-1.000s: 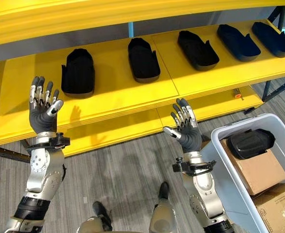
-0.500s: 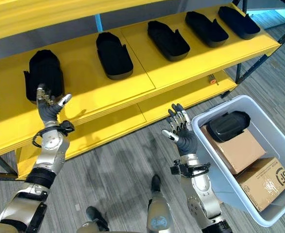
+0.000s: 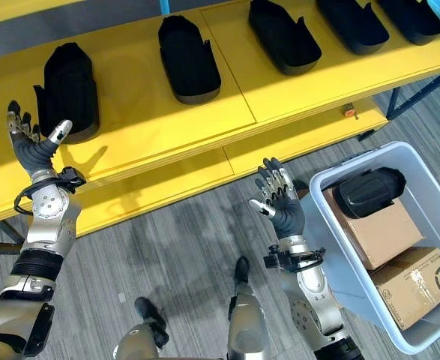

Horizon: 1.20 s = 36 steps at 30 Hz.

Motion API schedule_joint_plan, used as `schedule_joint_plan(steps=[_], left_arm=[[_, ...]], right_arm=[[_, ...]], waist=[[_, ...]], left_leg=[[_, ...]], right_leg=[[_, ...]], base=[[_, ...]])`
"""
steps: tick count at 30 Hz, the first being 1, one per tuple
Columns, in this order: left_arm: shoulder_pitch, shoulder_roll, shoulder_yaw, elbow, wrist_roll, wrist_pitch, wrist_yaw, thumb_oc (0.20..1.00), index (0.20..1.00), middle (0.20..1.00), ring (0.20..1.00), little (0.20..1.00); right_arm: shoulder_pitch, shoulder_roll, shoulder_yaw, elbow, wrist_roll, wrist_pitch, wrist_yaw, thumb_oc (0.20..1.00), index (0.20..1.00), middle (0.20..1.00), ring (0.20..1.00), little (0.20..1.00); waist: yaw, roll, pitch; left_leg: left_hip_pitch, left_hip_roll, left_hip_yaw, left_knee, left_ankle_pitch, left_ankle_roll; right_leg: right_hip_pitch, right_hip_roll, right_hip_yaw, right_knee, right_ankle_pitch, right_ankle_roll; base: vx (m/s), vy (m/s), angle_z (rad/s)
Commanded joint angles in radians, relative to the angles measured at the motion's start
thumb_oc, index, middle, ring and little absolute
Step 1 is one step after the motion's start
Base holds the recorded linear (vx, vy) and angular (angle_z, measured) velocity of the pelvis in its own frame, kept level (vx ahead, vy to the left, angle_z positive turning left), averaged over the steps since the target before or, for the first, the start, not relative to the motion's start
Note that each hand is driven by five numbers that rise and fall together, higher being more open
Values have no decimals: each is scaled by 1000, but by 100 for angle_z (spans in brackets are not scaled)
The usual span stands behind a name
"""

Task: Move parts from the plastic box to the shelf.

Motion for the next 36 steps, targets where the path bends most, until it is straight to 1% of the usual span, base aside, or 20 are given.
schedule_joint_plan(steps=[1, 4, 7, 9, 12, 16, 19, 20, 22, 27, 29, 36], left_arm=[[-67, 93, 21, 16, 73, -50, 24, 1000, 1000, 1000, 1000, 1000], [-118, 124, -2, 91, 84, -33, 31, 1000, 1000, 1000, 1000, 1000], [-145, 138, -19, 140, 78, -26, 27, 1000, 1000, 1000, 1000, 1000], [-191, 150, -35, 230, 37, -20, 15, 1000, 1000, 1000, 1000, 1000], [-234, 177, -53, 315, 32, -3, 17, 1000, 1000, 1000, 1000, 1000], [-260, 194, -57, 361, 21, 0, 14, 1000, 1000, 1000, 1000, 1000], [-265, 197, -59, 365, 21, 1, 12, 1000, 1000, 1000, 1000, 1000], [-284, 212, -65, 403, 13, 5, 11, 1000, 1000, 1000, 1000, 1000], [-295, 215, -71, 417, 9, 9, 8, 1000, 1000, 1000, 1000, 1000], [-366, 251, -96, 515, -6, 30, -3, 1000, 1000, 1000, 1000, 1000], [-369, 251, -98, 517, -7, 29, -4, 1000, 1000, 1000, 1000, 1000], [-438, 287, -125, 604, -17, 49, -8, 1000, 1000, 1000, 1000, 1000]], right_arm=[[-10, 3, -40, -78, 15, -63, 25, 1000, 1000, 1000, 1000, 1000], [-10, -8, -30, -78, 21, -59, 36, 1000, 1000, 1000, 1000, 1000], [-7, -11, -26, -76, 28, -57, 41, 1000, 1000, 1000, 1000, 1000], [-1, -19, -22, -71, 31, -58, 43, 1000, 1000, 1000, 1000, 1000], [1, -26, -15, -68, 37, -61, 46, 1000, 1000, 1000, 1000, 1000], [5, -31, -14, -68, 41, -65, 47, 1000, 1000, 1000, 1000, 1000], [7, -30, -13, -69, 40, -66, 48, 1000, 1000, 1000, 1000, 1000], [8, -35, -9, -69, 41, -67, 49, 1000, 1000, 1000, 1000, 1000], [7, -35, -6, -68, 42, -67, 51, 1000, 1000, 1000, 1000, 1000], [10, -50, 2, -64, 48, -69, 58, 1000, 1000, 1000, 1000, 1000], [10, -49, 1, -64, 48, -69, 58, 1000, 1000, 1000, 1000, 1000], [21, -55, 4, -60, 56, -75, 60, 1000, 1000, 1000, 1000, 1000]], waist=[[5, -20, -20], [2, -21, -19], [0, -23, -15], [-5, -26, -10], [-10, -31, -4], [-10, -35, 1], [-9, -37, 2], [-8, -41, 5], [-8, -43, 7], [-10, -52, 17], [-10, -52, 17], [-15, -66, 26]], left_leg=[[-33, 98, -113, 114, 62, -97], [-42, 100, -115, 118, 64, -98], [-48, 99, -116, 120, 62, -98], [-58, 101, -119, 128, 62, -98], [-71, 107, -121, 138, 58, -98], [-86, 106, -128, 144, 55, -98], [-90, 107, -129, 146, 54, -97], [-101, 105, -134, 150, 52, -96], [-107, 106, -137, 153, 51, -96], [-136, 107, -149, 162, 46, -94], [-138, 107, -150, 163, 46, -94], [-175, 108, -164, 181, 39, -92]], right_leg=[[38, -107, -13, 106, 10, 109], [32, -105, -13, 105, 12, 109], [29, -105, -12, 105, 12, 109], [20, -102, -10, 108, 13, 108], [11, -99, -6, 109, 15, 108], [8, -98, -7, 104, 18, 109], [7, -98, -8, 102, 20, 109], [6, -97, -12, 99, 21, 110], [6, -98, -14, 97, 23, 110], [0, -96, -18, 85, 33, 113], [-1, -96, -19, 85, 33, 113], [-9, -91, -25, 73, 42, 116]], base=[[11, 5, 7], [2, 2, 1], [-3, 5, 2], [-2, 4, 2], [-1, 2, -1], [0, 0, 0], [0, 0, 0], [0, 0, 0], [1, 9, 4], [7, 24, 7], [6, 9, 9], [1, 4, 0]])
